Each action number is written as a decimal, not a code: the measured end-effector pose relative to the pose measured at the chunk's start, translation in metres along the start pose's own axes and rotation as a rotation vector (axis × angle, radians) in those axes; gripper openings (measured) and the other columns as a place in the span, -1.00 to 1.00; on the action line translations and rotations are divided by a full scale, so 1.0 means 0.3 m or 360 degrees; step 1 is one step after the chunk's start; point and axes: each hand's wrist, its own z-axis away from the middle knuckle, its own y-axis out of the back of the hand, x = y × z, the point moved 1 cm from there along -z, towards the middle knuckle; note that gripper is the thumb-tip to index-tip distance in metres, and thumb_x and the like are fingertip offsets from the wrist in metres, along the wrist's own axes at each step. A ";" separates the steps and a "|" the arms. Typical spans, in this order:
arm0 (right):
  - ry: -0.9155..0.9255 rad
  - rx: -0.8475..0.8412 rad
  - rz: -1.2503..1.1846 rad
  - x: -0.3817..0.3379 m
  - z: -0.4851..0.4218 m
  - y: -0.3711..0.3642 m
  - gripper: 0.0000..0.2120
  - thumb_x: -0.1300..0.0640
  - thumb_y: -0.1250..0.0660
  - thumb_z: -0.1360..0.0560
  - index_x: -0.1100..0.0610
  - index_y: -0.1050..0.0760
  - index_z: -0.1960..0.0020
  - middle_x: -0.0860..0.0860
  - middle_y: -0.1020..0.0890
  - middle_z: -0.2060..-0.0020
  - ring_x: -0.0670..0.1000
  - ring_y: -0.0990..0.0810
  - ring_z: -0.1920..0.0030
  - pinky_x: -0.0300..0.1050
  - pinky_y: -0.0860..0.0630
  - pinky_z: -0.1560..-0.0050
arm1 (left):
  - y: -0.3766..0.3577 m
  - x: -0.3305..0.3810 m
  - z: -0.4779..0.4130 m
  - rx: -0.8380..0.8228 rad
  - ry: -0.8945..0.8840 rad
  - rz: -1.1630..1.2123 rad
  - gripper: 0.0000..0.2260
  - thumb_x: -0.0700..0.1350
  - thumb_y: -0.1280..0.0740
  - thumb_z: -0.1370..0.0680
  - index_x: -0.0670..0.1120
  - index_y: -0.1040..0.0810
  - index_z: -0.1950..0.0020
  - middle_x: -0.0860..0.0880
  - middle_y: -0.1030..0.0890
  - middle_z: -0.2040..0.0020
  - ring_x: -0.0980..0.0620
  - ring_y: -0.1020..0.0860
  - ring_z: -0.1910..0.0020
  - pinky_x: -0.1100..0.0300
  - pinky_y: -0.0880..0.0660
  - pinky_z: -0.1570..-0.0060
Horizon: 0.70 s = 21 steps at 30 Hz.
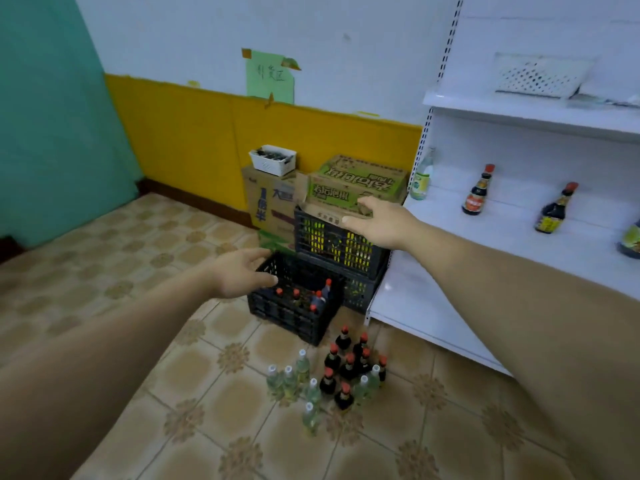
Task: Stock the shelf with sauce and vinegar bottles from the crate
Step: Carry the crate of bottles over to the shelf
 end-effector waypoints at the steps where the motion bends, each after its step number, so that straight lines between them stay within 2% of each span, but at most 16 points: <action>1: 0.0002 -0.0040 -0.0002 -0.036 -0.031 -0.035 -0.19 -0.44 -0.16 -0.45 -0.06 -0.07 -0.55 0.02 -0.17 -0.54 0.15 -0.25 -0.48 0.01 -0.29 -0.31 | 0.022 -0.051 -0.003 -0.0005 0.0030 0.0011 -0.37 0.10 -0.31 -0.53 0.03 -0.14 -0.53 -0.04 -0.19 -0.52 -0.07 -0.21 -0.46 0.09 -0.21 -0.32; 4: -0.0010 -0.0126 -0.0004 -0.116 -0.120 -0.116 -0.21 -0.41 -0.17 -0.47 -0.07 -0.05 -0.56 0.01 -0.19 -0.54 0.14 -0.29 -0.45 -0.06 -0.29 -0.16 | 0.080 -0.172 -0.036 0.0003 0.0076 0.0025 -0.37 0.12 -0.31 -0.52 0.04 -0.14 -0.53 -0.05 -0.18 -0.52 -0.08 -0.18 -0.47 0.08 -0.18 -0.34; 9: -0.0045 -0.0183 0.0029 -0.160 -0.271 -0.200 -0.23 -0.38 -0.17 -0.49 -0.07 -0.04 -0.56 0.02 -0.24 -0.52 0.15 -0.39 -0.38 -0.05 -0.37 -0.15 | 0.129 -0.302 -0.166 -0.0018 0.0092 0.0042 -0.36 0.13 -0.31 -0.52 0.05 -0.13 -0.53 -0.05 -0.17 -0.53 -0.09 -0.17 -0.48 0.07 -0.18 -0.35; 11: -0.0052 -0.0186 0.0017 -0.151 -0.342 -0.227 -0.24 -0.37 -0.17 -0.49 -0.06 -0.05 -0.56 0.01 -0.20 -0.53 0.13 -0.33 -0.43 -0.05 -0.33 -0.20 | 0.141 -0.339 -0.238 -0.0036 0.0105 0.0025 -0.35 0.11 -0.32 -0.52 0.05 -0.13 -0.53 -0.05 -0.17 -0.52 -0.08 -0.17 -0.48 0.07 -0.18 -0.36; 14: -0.0063 -0.0179 0.0052 -0.125 -0.465 -0.263 -0.24 -0.39 -0.15 -0.49 -0.05 -0.07 -0.56 0.00 -0.17 -0.54 0.14 -0.27 -0.47 0.06 -0.31 -0.37 | 0.164 -0.392 -0.352 -0.0061 0.0141 0.0037 -0.35 0.11 -0.33 -0.51 0.06 -0.14 -0.52 -0.03 -0.17 -0.53 -0.07 -0.17 -0.48 0.05 -0.18 -0.37; 16: -0.0111 -0.0207 0.0022 -0.108 -0.552 -0.286 -0.24 -0.37 -0.15 -0.50 -0.04 -0.07 -0.56 0.00 -0.16 -0.55 0.15 -0.25 -0.47 0.09 -0.30 -0.39 | 0.185 -0.430 -0.424 -0.0094 0.0176 0.0041 -0.35 0.11 -0.34 -0.51 0.06 -0.14 -0.52 -0.03 -0.18 -0.52 -0.08 -0.19 -0.47 0.06 -0.19 -0.36; 21: -0.0203 -0.0288 -0.0093 -0.091 -0.740 -0.352 -0.24 -0.34 -0.18 -0.52 0.00 -0.05 -0.57 0.01 -0.12 -0.56 0.14 -0.21 -0.49 0.03 -0.29 -0.38 | 0.260 -0.527 -0.600 -0.0154 0.0196 -0.0055 -0.34 0.13 -0.33 -0.50 0.05 -0.14 -0.53 -0.04 -0.18 -0.53 -0.08 -0.20 -0.47 0.07 -0.21 -0.36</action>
